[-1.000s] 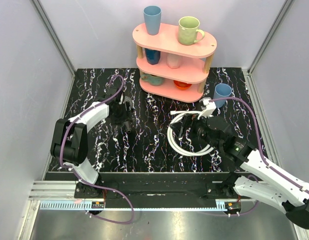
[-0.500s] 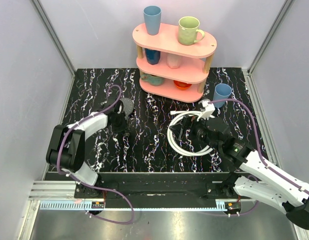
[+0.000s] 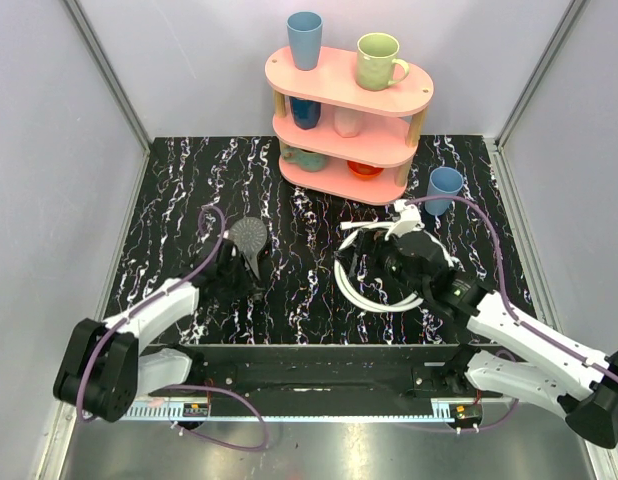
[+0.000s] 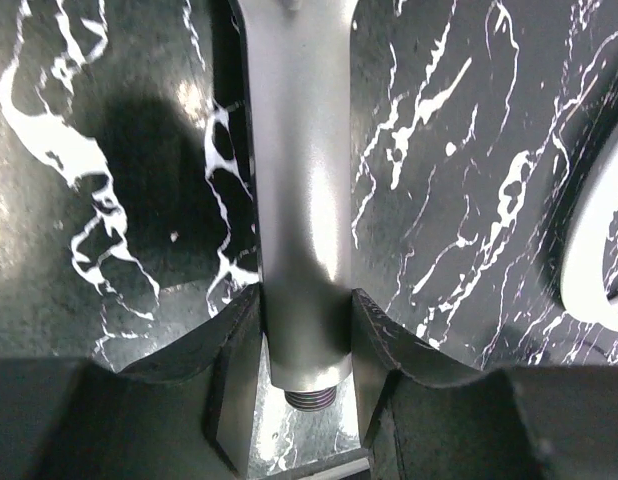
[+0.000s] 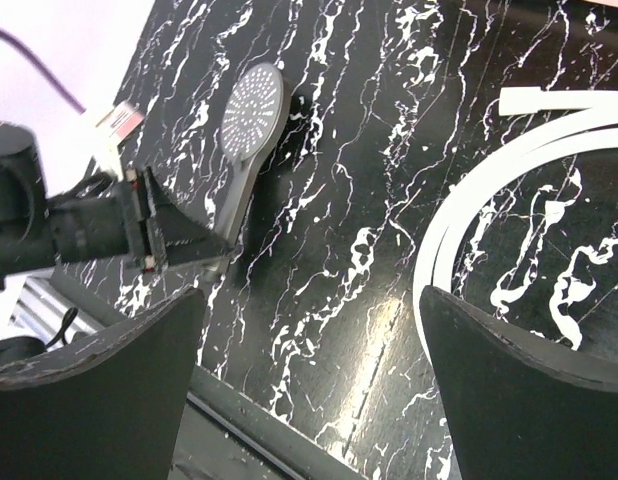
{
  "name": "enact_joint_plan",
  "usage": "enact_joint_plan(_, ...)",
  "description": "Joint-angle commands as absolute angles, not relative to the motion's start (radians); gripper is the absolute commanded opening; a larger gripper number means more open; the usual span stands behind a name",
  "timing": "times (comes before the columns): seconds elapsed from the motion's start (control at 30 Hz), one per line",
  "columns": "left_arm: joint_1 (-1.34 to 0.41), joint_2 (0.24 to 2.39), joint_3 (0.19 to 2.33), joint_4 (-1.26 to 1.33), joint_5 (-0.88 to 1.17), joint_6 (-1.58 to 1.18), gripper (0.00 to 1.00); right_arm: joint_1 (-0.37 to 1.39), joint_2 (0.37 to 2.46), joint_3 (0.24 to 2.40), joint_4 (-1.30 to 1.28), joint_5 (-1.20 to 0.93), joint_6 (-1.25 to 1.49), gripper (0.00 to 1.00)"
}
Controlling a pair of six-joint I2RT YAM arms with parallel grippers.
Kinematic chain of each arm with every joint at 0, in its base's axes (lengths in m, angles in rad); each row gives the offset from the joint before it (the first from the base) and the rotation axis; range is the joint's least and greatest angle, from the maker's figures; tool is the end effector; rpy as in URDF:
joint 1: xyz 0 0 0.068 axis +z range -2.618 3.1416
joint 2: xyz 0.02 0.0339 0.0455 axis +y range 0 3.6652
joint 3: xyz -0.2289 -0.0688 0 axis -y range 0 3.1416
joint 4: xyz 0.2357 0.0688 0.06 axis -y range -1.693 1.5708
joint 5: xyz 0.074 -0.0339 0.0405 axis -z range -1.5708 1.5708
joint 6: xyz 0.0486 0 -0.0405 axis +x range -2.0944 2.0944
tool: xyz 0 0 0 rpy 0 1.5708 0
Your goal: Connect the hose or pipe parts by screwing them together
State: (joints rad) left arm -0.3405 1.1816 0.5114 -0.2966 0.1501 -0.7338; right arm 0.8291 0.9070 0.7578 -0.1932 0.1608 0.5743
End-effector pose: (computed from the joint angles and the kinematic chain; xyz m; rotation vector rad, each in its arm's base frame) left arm 0.2091 -0.0818 0.1254 -0.4544 2.5969 -0.5904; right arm 0.1651 0.1687 0.2771 -0.1404 1.9847 0.7820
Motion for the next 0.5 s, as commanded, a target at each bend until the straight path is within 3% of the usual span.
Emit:
enact_joint_plan(0.0,-0.376,1.091,0.47,-0.236,0.075,-0.818,0.0,0.83,0.957,0.775,-0.141,0.241,0.584,0.98)
enact_joint_plan(0.2,-0.377,0.982,0.457,-0.221,0.009,-0.877,0.0,0.831,1.044,0.804,-0.132,0.216,0.587,0.98)
enact_joint_plan(0.47,-0.394,0.862,0.316,-0.097,0.133,-0.923,0.0,0.831,1.352,0.934,0.023,0.04,0.771,0.95)
